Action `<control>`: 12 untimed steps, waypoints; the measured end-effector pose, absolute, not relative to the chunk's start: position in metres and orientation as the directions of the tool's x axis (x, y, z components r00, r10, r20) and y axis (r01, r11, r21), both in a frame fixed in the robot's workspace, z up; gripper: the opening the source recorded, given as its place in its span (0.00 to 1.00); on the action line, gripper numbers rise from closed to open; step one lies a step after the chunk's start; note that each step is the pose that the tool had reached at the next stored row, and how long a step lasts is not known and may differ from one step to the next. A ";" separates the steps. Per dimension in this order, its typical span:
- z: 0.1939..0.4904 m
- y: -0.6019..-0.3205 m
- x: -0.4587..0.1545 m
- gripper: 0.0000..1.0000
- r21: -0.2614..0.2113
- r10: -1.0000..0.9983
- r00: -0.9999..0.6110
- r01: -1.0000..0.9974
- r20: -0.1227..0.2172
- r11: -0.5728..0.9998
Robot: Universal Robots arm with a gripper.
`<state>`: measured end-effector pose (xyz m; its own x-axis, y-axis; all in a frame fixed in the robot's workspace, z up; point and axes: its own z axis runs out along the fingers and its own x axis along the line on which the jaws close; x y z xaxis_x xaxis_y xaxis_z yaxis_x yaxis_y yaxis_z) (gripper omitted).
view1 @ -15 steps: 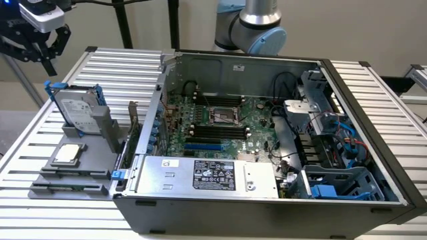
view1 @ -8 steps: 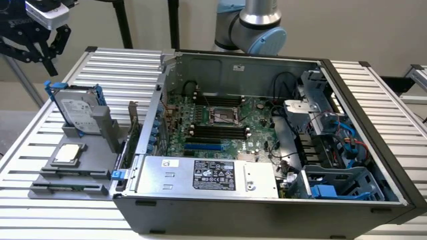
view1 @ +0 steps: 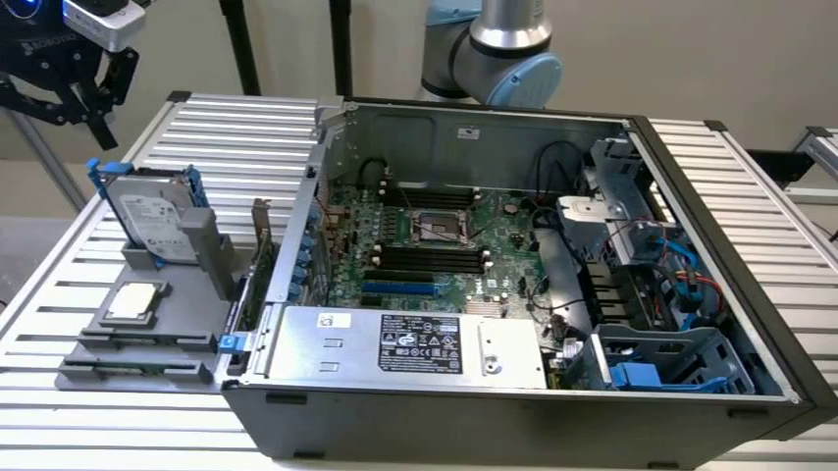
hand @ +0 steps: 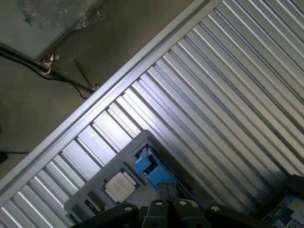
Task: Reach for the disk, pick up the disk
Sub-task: 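Pick up the disk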
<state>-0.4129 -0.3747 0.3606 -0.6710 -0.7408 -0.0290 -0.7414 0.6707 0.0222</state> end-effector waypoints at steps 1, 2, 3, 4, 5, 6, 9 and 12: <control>0.360 -0.375 -0.413 0.11 0.022 -0.753 -0.658 -0.753 -0.029 0.657; 0.360 -0.375 -0.413 0.11 0.022 -0.764 -0.644 -0.765 -0.029 0.644; 0.360 -0.375 -0.413 0.11 0.022 -0.776 -0.630 -0.776 -0.029 0.630; 0.359 -0.375 -0.413 0.11 0.022 -0.787 -0.616 -0.788 -0.029 0.615; 0.359 -0.375 -0.413 0.11 0.022 -0.798 -0.602 -0.799 -0.029 0.601; 0.358 -0.375 -0.413 0.11 0.022 -0.809 -0.587 -0.810 -0.029 0.586; 0.357 -0.375 -0.413 0.11 0.022 -0.840 -0.542 -0.840 -0.029 0.542; 0.356 -0.375 -0.413 0.11 0.022 -0.868 -0.495 -0.869 -0.029 0.495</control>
